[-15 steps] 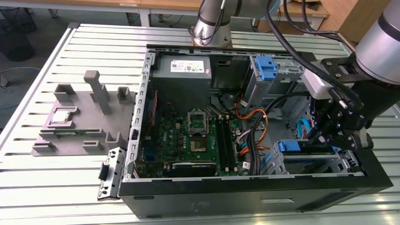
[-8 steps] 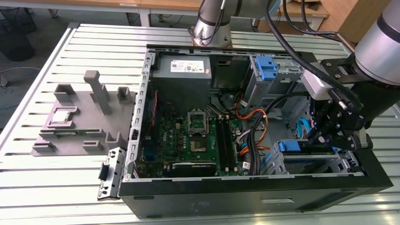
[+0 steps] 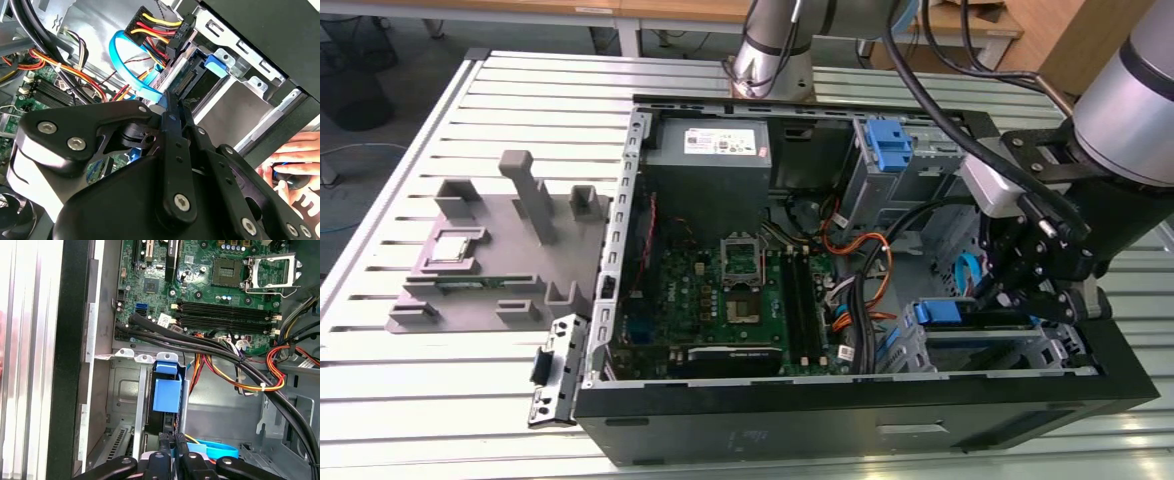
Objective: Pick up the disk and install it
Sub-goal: 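Insert the first disk wire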
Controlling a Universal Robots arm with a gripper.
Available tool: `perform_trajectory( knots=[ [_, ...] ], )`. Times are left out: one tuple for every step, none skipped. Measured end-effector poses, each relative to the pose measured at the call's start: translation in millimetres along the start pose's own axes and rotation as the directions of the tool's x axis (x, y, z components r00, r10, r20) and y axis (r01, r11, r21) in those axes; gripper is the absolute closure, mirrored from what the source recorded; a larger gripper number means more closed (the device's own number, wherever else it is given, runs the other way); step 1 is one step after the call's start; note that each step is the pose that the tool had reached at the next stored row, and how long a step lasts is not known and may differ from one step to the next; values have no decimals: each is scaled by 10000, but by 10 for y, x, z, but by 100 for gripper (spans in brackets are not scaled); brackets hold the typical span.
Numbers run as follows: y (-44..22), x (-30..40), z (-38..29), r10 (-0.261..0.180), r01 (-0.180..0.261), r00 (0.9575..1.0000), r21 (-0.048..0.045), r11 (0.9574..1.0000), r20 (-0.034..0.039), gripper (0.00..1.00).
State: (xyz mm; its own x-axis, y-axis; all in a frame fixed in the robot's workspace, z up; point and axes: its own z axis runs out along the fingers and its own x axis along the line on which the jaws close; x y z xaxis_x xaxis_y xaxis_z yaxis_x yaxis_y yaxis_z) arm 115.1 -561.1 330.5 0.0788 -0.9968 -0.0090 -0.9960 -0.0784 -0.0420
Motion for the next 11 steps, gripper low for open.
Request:
perform_trajectory(
  knots=[
    [2,0,6,0,0,10000,-1,10000,-3,84],
    [2,0,7,-1,1,10000,-1,10000,-4,84],
    [2,0,7,-1,1,10000,-1,10000,-5,84],
    [2,0,7,-1,1,10000,-1,10000,-4,84],
    [2,0,8,0,0,10000,-1,10000,-2,84],
    [2,0,9,-1,1,10000,0,10000,-1,84],
    [2,0,9,-1,1,10000,0,10000,-1,84],
    [2,0,9,-1,1,10000,0,10000,-1,84],
    [2,0,9,0,0,10000,0,10000,-1,84],
    [2,-1,13,-1,1,10000,2,10000,9,84],
    [2,-1,13,-2,2,10000,1,10000,6,83]
  ],
)
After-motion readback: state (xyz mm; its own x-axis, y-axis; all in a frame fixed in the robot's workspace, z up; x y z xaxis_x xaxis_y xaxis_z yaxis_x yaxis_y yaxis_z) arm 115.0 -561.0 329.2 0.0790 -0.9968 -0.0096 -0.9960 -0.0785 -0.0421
